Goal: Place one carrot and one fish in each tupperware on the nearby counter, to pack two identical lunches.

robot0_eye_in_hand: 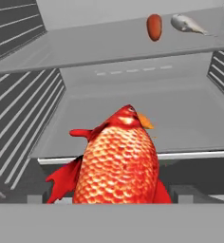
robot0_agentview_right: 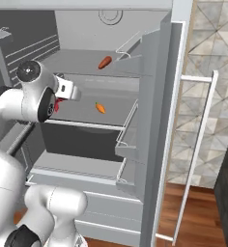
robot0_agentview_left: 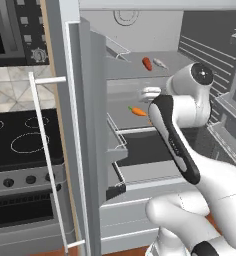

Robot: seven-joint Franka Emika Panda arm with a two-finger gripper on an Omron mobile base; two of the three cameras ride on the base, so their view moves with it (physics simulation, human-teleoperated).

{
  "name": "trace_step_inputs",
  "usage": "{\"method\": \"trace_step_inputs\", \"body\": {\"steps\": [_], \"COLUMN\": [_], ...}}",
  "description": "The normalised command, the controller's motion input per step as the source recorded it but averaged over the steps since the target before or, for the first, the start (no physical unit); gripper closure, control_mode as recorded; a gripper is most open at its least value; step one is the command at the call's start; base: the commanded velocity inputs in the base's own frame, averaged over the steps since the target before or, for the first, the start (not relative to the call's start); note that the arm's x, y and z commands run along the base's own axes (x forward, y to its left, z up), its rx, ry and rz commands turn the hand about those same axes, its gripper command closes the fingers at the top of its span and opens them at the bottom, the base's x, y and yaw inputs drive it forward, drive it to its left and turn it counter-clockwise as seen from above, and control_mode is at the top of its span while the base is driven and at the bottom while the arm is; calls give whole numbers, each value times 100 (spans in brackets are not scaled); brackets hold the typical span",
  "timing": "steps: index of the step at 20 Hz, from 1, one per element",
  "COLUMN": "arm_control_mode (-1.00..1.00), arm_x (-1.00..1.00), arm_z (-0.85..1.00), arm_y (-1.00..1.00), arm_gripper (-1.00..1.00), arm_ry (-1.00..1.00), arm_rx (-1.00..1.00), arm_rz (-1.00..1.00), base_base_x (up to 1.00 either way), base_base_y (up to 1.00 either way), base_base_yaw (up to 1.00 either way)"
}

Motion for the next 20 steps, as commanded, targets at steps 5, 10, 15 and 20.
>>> {"method": "trace_step_inputs", "body": {"steps": [5, 10, 15, 20], "arm_control_mode": [100, 100, 100, 100], "arm_x": [0, 0, 0, 0], "arm_z": [0, 0, 0, 0], "arm_y": [0, 0, 0, 0], "arm_gripper": [100, 100, 100, 100], "arm_ry": [0, 0, 0, 0], "arm_rx": [0, 0, 0, 0], "arm_rz": [0, 0, 0, 0], "base_base_x": [-88, -86, -49, -12], "base_base_y": [0, 0, 14, 62], "base_base_yaw": [4, 2, 3, 3]}}
